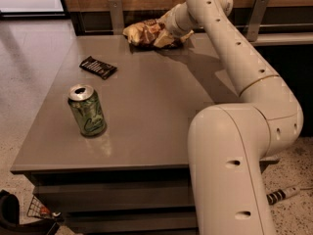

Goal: Pick brown chip bag

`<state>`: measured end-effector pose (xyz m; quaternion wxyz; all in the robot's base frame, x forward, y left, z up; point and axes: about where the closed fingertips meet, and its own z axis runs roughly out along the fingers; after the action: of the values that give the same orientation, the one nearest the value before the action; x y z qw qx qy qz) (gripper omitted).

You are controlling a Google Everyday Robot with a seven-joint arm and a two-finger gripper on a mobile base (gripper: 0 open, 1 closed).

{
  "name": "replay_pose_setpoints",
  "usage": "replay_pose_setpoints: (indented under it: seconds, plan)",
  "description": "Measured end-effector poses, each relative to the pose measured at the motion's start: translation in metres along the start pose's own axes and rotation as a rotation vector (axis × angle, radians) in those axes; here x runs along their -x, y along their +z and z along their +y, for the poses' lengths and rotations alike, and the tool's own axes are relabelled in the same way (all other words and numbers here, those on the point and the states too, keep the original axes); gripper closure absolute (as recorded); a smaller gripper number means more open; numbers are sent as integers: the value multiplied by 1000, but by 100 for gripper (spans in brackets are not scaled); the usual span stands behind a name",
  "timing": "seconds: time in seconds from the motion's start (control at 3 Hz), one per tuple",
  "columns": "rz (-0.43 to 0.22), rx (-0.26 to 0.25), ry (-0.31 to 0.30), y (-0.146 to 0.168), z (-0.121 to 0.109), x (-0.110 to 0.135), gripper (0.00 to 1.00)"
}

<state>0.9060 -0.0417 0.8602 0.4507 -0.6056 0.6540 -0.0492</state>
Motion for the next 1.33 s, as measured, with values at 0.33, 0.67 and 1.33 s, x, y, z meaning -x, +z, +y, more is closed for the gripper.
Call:
replay_pose_setpoints:
  seconds: [0.33, 0.67, 1.33]
  plan:
    - [0, 6, 0, 4, 3, 0, 69]
    - [-1, 11, 0, 7, 5, 1, 92]
    - [-3, 24, -2, 9, 8, 0, 100]
